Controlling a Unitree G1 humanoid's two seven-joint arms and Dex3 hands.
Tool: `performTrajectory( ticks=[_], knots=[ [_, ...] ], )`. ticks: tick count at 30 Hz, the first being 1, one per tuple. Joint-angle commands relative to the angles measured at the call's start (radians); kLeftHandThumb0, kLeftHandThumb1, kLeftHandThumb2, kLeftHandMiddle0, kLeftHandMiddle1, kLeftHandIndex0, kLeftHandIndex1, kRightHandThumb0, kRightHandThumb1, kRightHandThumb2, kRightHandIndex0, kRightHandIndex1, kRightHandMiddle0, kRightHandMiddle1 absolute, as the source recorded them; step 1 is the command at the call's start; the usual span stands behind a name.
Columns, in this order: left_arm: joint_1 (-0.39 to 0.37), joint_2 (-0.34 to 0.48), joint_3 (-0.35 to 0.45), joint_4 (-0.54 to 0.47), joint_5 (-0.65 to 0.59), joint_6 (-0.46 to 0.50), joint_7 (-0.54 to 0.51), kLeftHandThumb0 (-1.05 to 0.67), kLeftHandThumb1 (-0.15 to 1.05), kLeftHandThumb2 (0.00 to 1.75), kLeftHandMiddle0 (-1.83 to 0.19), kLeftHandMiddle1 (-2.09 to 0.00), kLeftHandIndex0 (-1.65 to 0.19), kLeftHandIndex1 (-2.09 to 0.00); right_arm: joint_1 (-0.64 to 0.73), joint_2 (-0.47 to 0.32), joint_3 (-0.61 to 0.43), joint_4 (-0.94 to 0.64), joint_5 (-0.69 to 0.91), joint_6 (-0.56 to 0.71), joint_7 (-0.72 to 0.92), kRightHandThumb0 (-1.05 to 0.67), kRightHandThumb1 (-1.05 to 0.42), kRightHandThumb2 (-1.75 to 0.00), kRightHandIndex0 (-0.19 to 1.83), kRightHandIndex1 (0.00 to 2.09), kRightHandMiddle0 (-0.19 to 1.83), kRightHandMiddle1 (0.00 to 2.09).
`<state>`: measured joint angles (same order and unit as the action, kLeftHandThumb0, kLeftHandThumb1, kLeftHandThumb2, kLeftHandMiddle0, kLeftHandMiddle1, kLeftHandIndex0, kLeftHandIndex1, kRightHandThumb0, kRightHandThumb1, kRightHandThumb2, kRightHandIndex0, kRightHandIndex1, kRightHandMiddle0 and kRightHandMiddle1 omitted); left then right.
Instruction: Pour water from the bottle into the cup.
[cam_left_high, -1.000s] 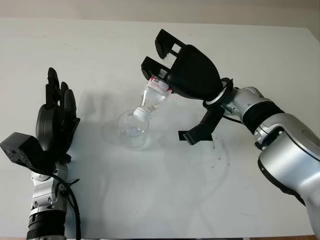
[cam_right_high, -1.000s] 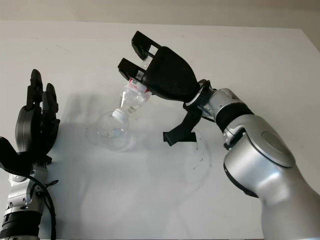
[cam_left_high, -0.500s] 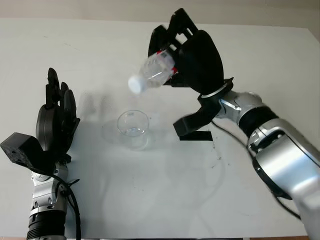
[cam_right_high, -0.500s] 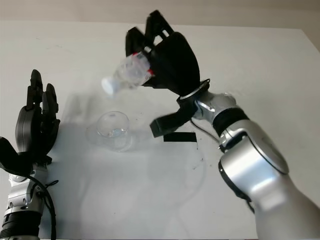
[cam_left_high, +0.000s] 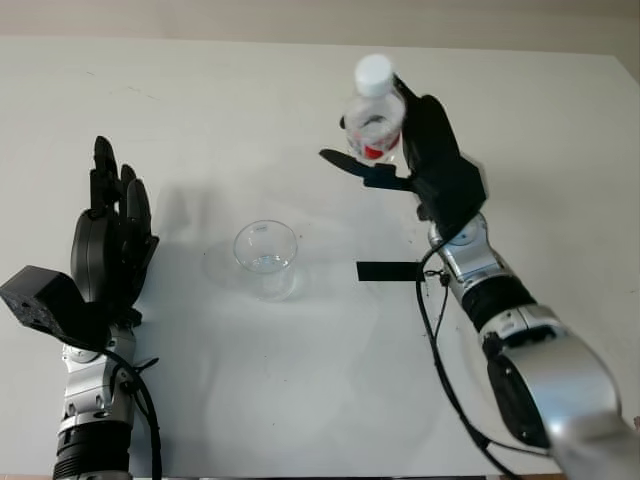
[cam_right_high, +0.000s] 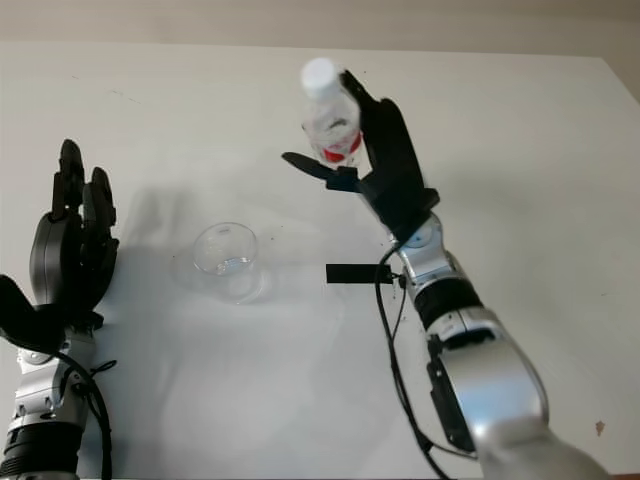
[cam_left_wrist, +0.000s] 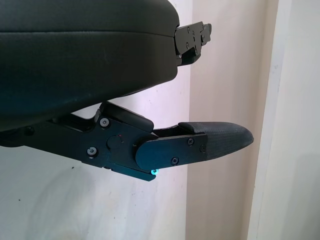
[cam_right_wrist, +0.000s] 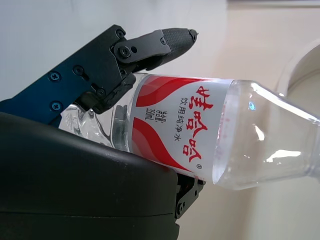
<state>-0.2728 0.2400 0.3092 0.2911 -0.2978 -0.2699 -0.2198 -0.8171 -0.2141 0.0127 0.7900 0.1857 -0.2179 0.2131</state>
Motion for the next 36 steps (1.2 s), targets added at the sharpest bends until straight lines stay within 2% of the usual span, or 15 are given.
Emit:
performTrajectory(
  ticks=[1,5,9,15,20,36],
  knots=[
    [0.014,0.001,-0.003,-0.013,0.003,0.005,-0.007,-0.75,1.05,0.53,0.19,0.0,0.19,0.0,0.049,-0.008,-0.031,-0.149,0.049,0.121,0.045,-0.31,-1.05,-0.5,1.35,2.09,0.97,2.09],
    [0.015,-0.003,-0.004,-0.015,-0.001,0.008,-0.009,-0.75,1.05,0.52,0.19,0.0,0.19,0.0,0.145,-0.036,-0.06,-0.368,0.117,0.347,0.123,-0.33,-1.05,-0.5,1.31,2.09,0.99,2.09],
    [0.015,-0.003,-0.004,-0.015,-0.002,0.013,-0.011,-0.75,1.05,0.51,0.19,0.0,0.19,0.0,0.233,-0.066,-0.069,-0.532,0.111,0.442,0.156,-0.36,-1.05,-0.45,1.21,2.09,0.94,2.09],
    [0.017,-0.006,-0.004,-0.02,-0.006,0.015,-0.013,-0.73,1.05,0.52,0.19,0.0,0.19,0.0,0.343,-0.082,-0.081,-0.684,0.101,0.466,0.181,-0.41,-1.05,-0.37,1.13,2.09,0.8,2.09],
    [0.023,-0.006,-0.004,-0.034,-0.006,0.022,-0.011,-0.73,1.05,0.52,0.19,0.0,0.19,0.0,0.398,-0.07,-0.079,-0.752,0.07,0.454,0.146,-0.34,-1.05,-0.38,1.21,2.09,0.81,2.09],
    [0.041,0.006,0.002,-0.043,-0.002,0.025,-0.017,-0.75,1.05,0.52,0.19,0.0,0.19,0.0,0.465,-0.024,-0.033,-0.777,-0.012,0.463,0.096,-0.35,-1.05,-0.41,1.21,2.09,0.75,2.09]
  ],
)
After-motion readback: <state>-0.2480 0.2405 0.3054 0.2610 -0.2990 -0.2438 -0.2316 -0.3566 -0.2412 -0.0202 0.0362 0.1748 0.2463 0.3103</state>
